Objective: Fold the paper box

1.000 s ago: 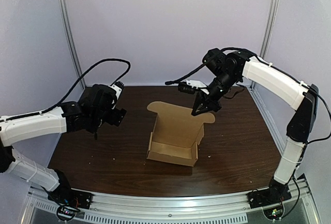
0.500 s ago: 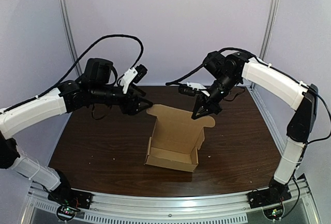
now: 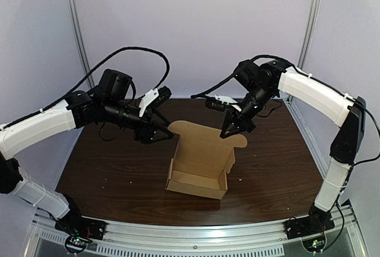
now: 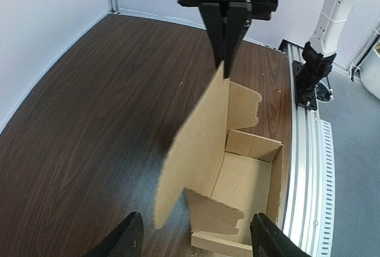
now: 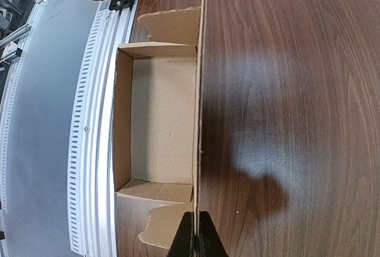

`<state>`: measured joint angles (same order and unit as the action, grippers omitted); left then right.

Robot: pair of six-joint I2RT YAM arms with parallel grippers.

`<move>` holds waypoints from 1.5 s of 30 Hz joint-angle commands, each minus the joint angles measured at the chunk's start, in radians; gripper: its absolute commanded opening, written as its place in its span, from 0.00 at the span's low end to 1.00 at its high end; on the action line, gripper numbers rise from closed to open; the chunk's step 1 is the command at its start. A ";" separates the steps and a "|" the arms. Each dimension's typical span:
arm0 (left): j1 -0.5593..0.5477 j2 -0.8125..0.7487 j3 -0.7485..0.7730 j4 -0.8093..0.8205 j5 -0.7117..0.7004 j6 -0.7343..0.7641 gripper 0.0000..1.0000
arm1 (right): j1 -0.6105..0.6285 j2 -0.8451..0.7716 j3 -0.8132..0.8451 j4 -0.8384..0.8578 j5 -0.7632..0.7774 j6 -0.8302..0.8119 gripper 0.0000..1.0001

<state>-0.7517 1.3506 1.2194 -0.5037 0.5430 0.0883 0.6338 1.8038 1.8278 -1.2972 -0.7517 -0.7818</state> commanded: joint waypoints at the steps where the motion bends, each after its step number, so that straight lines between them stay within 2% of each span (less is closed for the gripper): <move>1: 0.057 -0.049 0.040 -0.029 -0.119 0.014 0.65 | 0.005 -0.054 -0.030 -0.029 -0.024 -0.039 0.00; 5: 0.127 0.037 0.083 -0.035 -0.074 -0.039 0.60 | 0.023 -0.060 -0.034 -0.061 -0.045 -0.077 0.00; 8: 0.126 0.116 0.127 -0.071 0.060 -0.041 0.56 | 0.026 -0.057 -0.024 -0.048 -0.045 -0.059 0.00; 14: 0.105 0.098 0.103 -0.051 0.189 -0.028 0.57 | 0.026 -0.010 0.022 -0.034 -0.014 -0.004 0.00; 28: 0.076 0.107 0.070 -0.034 0.306 -0.007 0.56 | 0.024 0.042 0.091 -0.037 -0.030 0.042 0.00; 35: 0.058 0.123 0.067 -0.015 0.346 -0.008 0.55 | 0.026 0.038 0.094 -0.103 -0.115 -0.025 0.00; 45: 0.040 0.149 0.072 0.014 0.375 -0.027 0.45 | 0.052 0.009 0.100 -0.176 -0.165 -0.108 0.00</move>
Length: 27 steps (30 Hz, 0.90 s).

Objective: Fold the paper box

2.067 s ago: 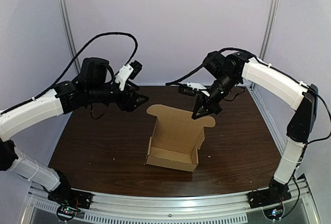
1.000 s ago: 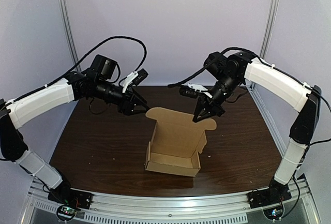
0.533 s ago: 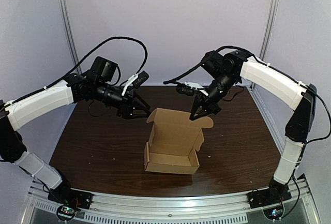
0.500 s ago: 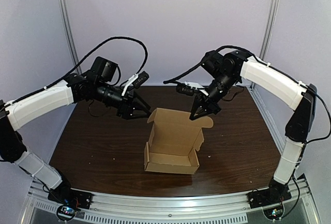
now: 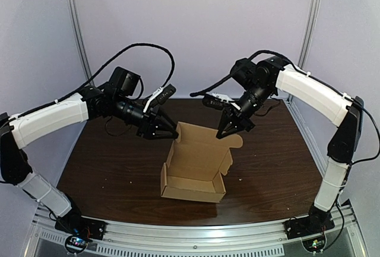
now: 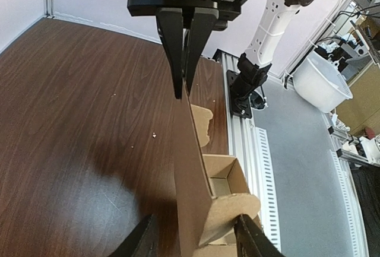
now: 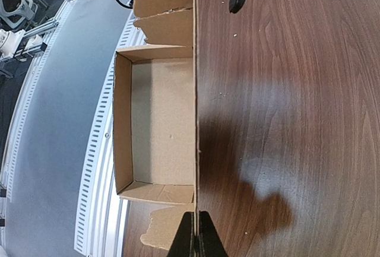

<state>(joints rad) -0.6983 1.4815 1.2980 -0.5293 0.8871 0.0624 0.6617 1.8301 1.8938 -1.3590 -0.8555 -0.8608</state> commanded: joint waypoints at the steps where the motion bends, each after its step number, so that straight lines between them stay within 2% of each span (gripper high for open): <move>1: -0.014 0.020 -0.006 0.042 0.034 -0.003 0.43 | 0.028 -0.018 0.034 -0.117 -0.061 -0.032 0.00; 4: -0.015 0.022 -0.005 0.047 0.042 -0.009 0.35 | 0.041 -0.017 0.034 -0.120 -0.053 -0.033 0.00; 9: -0.019 0.035 -0.003 0.048 0.061 -0.013 0.14 | 0.052 -0.021 0.036 -0.120 -0.047 -0.035 0.00; 13: -0.022 0.043 -0.003 0.048 0.068 -0.017 0.02 | 0.055 -0.024 0.037 -0.114 -0.049 -0.030 0.00; 21: -0.031 0.052 -0.001 0.053 0.085 -0.025 0.00 | 0.056 -0.029 0.035 -0.093 -0.046 -0.011 0.00; 27: -0.036 0.064 -0.002 0.065 0.076 -0.036 0.04 | 0.056 -0.025 0.033 -0.087 -0.045 -0.003 0.00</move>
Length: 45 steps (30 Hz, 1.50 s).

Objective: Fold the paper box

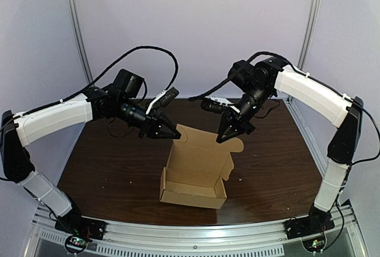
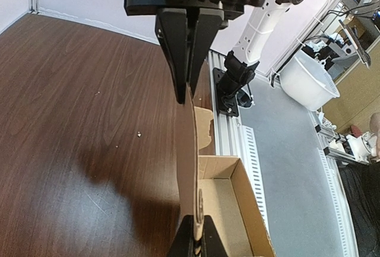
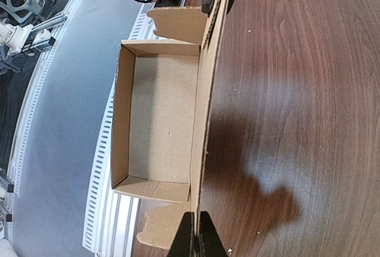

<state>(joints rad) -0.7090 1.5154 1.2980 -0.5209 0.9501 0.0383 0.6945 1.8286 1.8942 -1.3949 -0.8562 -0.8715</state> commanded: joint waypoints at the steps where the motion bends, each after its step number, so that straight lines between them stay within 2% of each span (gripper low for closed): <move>1: -0.026 0.032 -0.001 0.057 0.014 -0.015 0.04 | 0.023 -0.023 0.034 -0.051 -0.043 0.010 0.00; 4: -0.027 0.033 0.000 0.061 0.016 -0.017 0.04 | 0.023 -0.021 0.035 -0.049 -0.044 0.014 0.00; 9: -0.033 0.038 0.000 0.062 0.017 -0.018 0.13 | 0.023 -0.013 0.036 -0.046 -0.046 0.020 0.00; 13: -0.035 0.040 0.000 0.062 0.016 -0.017 0.10 | 0.023 -0.011 0.037 -0.046 -0.049 0.022 0.00; 18: -0.035 0.039 0.000 0.063 0.018 -0.019 0.00 | 0.023 -0.009 0.036 -0.046 -0.048 0.022 0.00; 20: -0.035 0.038 0.000 0.062 0.016 -0.018 0.00 | 0.023 -0.008 0.033 -0.044 -0.046 0.025 0.00; 24: -0.035 0.020 -0.002 0.052 -0.003 0.001 0.00 | 0.012 -0.024 0.031 -0.045 -0.028 0.050 0.11; 25: -0.035 0.011 -0.003 0.041 -0.010 0.010 0.00 | -0.012 -0.035 0.027 -0.040 -0.023 0.059 0.16; 29: -0.034 -0.029 -0.025 0.045 -0.043 0.025 0.00 | -0.162 -0.091 -0.016 0.018 -0.082 0.127 0.28; 32: -0.031 -0.049 -0.045 0.061 -0.065 0.026 0.00 | -0.274 -0.134 -0.090 0.132 -0.086 0.235 0.35; 35: -0.026 -0.065 -0.071 0.098 -0.067 0.011 0.00 | -0.318 -0.163 -0.197 0.250 0.034 0.315 0.38; 38: -0.021 -0.077 -0.088 0.124 -0.067 -0.003 0.00 | -0.318 -0.148 -0.255 0.278 0.122 0.314 0.38; 45: -0.009 -0.093 -0.116 0.177 -0.126 -0.034 0.00 | -0.278 -0.114 -0.258 0.188 0.005 0.213 0.39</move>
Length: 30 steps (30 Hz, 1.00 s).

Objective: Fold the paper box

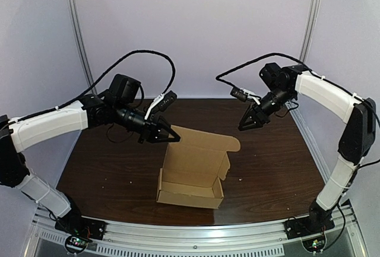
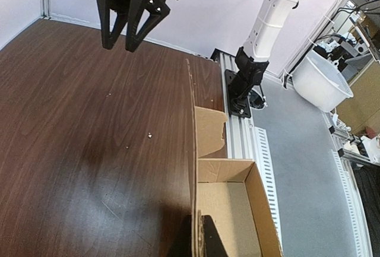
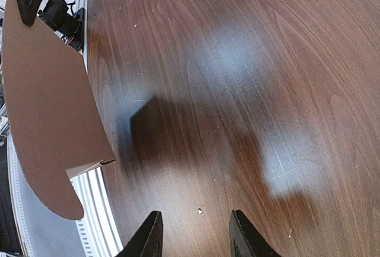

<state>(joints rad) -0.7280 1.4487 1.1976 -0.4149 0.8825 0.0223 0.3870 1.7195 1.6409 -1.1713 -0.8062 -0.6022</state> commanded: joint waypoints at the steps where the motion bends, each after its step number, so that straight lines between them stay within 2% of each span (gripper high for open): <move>1: 0.010 -0.028 -0.022 0.074 -0.072 -0.018 0.00 | 0.042 -0.004 -0.001 -0.056 -0.055 -0.081 0.39; 6: 0.019 -0.034 -0.037 0.095 -0.114 -0.018 0.00 | 0.098 -0.001 0.011 -0.135 -0.070 -0.180 0.39; 19: 0.033 -0.034 -0.052 0.123 -0.160 -0.064 0.00 | 0.105 0.002 0.004 -0.188 -0.110 -0.214 0.40; 30: 0.033 -0.011 -0.078 0.232 -0.162 -0.160 0.00 | 0.158 0.027 0.012 -0.122 -0.175 -0.057 0.45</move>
<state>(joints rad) -0.7074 1.4342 1.1336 -0.2832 0.7567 -0.0864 0.5106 1.7256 1.6428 -1.3121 -0.9367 -0.7376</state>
